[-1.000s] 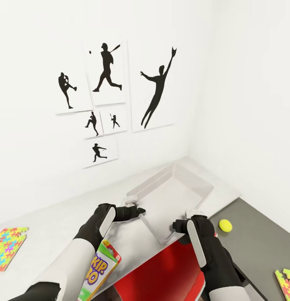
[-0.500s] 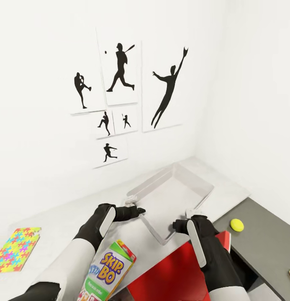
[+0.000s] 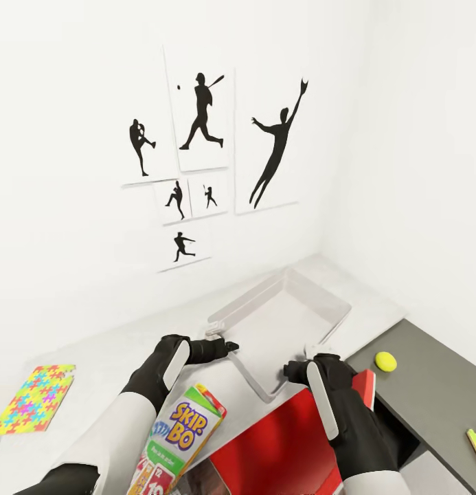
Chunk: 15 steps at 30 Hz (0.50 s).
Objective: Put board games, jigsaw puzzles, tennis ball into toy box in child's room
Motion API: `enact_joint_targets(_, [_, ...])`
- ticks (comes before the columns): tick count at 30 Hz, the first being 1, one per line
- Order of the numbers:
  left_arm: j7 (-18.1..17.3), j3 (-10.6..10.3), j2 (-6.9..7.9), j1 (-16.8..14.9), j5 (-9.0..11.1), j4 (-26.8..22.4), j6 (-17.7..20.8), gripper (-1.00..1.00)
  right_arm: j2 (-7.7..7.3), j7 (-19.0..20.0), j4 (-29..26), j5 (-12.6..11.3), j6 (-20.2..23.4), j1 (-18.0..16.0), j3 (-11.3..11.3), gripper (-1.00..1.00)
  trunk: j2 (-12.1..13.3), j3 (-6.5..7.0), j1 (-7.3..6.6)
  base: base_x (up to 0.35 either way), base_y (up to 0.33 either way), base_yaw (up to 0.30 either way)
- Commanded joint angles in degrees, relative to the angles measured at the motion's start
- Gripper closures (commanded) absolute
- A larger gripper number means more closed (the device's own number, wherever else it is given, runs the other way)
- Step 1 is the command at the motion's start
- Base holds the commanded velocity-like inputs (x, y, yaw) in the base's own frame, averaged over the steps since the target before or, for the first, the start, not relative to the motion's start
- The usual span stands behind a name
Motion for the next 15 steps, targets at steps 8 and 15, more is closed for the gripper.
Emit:
enact_joint_targets(8, [0.1,0.0,-0.07,0.0,1.1,0.0,2.3,1.0,0.08,-0.3,-0.1,-3.7,-2.3,-0.1,0.1,1.0,-0.1,-0.12,0.03,-0.046,0.08,0.0])
enact_joint_targets(15, [0.1,0.0,-0.07,0.0,1.1,0.0,2.3,1.0,0.08,-0.3,-0.1,-3.7,-2.4,-0.1,0.1,1.0,-0.1,-0.12,0.03,-0.054,0.196,0.0])
